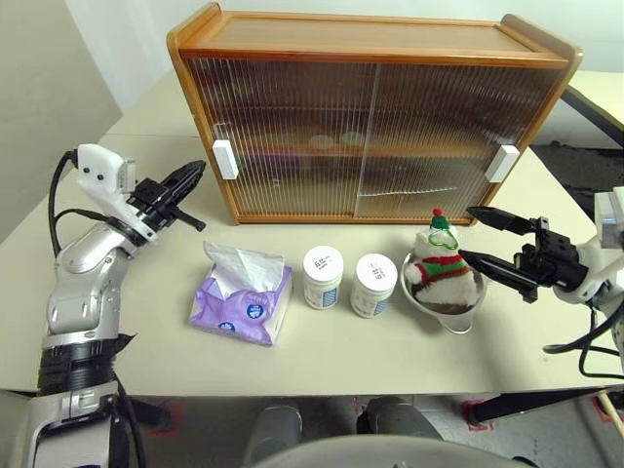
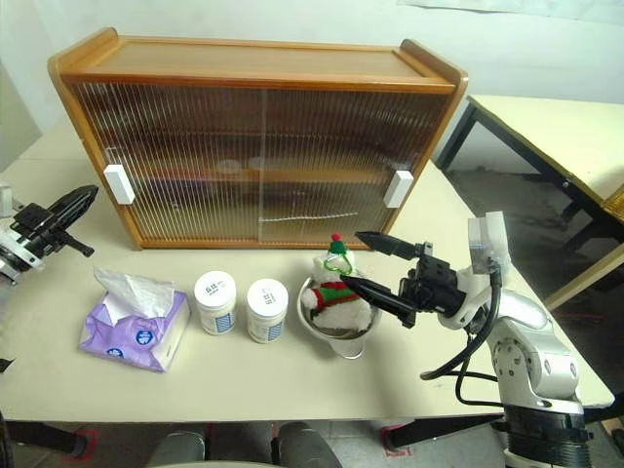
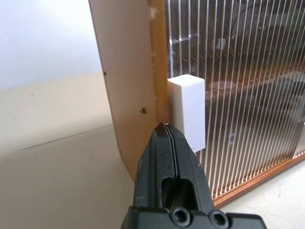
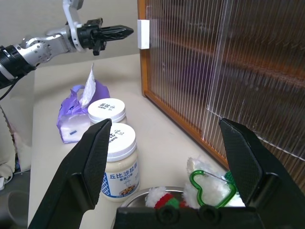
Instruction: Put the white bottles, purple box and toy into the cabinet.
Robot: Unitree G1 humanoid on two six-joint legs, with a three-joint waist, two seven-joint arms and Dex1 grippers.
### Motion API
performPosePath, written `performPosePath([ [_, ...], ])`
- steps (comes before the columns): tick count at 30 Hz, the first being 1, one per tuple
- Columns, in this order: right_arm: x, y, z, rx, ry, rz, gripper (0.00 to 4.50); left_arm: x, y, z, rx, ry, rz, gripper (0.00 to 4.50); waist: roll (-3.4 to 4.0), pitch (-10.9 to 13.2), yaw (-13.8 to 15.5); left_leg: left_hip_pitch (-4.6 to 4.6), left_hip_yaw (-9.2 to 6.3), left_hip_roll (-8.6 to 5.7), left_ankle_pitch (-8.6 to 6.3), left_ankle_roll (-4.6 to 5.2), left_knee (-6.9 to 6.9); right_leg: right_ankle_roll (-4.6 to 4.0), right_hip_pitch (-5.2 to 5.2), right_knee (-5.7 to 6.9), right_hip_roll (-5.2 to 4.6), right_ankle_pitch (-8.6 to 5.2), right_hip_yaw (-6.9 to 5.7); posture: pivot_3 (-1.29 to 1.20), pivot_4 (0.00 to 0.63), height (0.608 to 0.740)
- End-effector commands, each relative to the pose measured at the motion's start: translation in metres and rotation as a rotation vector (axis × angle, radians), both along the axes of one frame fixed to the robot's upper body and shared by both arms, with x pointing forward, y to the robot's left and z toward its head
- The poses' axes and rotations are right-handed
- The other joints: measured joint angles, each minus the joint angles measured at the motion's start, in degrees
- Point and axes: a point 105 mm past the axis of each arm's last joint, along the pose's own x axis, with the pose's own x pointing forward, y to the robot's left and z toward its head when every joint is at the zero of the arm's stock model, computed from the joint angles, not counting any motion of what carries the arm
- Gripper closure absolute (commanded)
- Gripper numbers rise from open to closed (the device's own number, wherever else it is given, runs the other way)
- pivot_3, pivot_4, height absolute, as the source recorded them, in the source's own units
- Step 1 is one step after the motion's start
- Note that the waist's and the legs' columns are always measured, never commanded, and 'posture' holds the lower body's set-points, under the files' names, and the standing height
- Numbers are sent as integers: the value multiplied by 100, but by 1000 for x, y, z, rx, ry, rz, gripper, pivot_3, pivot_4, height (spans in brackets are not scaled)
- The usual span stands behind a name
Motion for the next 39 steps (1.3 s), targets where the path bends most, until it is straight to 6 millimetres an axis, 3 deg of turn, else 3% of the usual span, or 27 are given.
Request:
performPosePath([
  [1, -4, 0, 0, -14, -6, 5, 0, 5, -7, -3, 12, 8, -13, 4457, -1, -1, -8, -1, 0, 0, 0, 0, 0, 0, -1, 0, 0, 0, 0, -117, 10, 740],
  [11, -9, 0, -3, -10, 2, -7, 0, 13, -15, -2, 15, 6, -29, 4457, -2, -1, -49, -3, 0, -2, 0, 1, 1, 5, 0, -1, 0, -1, 0, -137, 17, 740],
  [24, -5, 3, -1, 18, -15, -32, 0, 22, -62, -4, 28, 15, -177, 4457, -4, -3, -105, -8, 1, -4, -1, 4, 5, 45, 1, -5, 0, -3, 1, -149, 9, 740],
  [39, -5, 7, 5, 55, -29, -70, 0, 31, -139, -10, 34, 25, -401, 4457, -2, -5, -173, -28, 0, -8, -8, 19, 46, 92, 2, -10, -1, 0, 1, -192, 0, 740],
])
